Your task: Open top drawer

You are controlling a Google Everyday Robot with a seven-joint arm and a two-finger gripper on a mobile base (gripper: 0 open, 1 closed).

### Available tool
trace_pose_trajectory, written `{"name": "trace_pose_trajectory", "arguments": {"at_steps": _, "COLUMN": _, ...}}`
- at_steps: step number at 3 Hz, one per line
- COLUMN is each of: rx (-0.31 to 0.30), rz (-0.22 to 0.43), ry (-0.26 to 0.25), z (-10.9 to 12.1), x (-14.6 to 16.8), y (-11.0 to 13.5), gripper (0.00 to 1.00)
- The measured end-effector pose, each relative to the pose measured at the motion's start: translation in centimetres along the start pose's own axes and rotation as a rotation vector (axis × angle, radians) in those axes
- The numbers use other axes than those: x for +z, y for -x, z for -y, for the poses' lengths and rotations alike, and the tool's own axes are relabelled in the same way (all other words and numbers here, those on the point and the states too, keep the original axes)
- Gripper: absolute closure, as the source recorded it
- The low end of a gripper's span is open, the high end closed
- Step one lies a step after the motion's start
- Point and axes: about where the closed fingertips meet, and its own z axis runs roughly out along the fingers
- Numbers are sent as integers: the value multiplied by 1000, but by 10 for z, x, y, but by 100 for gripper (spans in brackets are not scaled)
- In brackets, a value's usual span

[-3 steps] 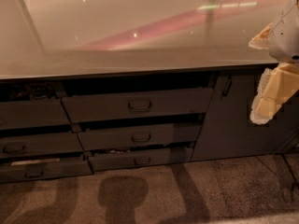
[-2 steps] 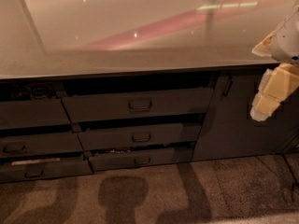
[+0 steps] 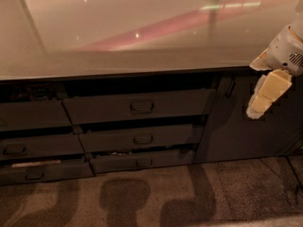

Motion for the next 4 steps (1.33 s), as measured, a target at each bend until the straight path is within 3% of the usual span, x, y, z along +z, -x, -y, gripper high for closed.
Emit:
{"name": "trace_pose_trajectory", "arguments": {"at_steps": 2, "rx": 38, "rz": -10, "ry": -14, "z": 1, "x": 12, "y": 1, "gripper": 0}}
{"name": "trace_pose_trajectory", "arguments": {"at_steps": 3, "rx": -53, "rz": -73, "ry": -55, "z": -14, "x": 33, "y": 47, "gripper": 0}}
{"name": "trace_pose_trajectory", "arguments": {"at_steps": 4, "rx": -141, "rz": -212, "ry": -25, "z": -43, "x": 82, "y": 61, "gripper": 0}}
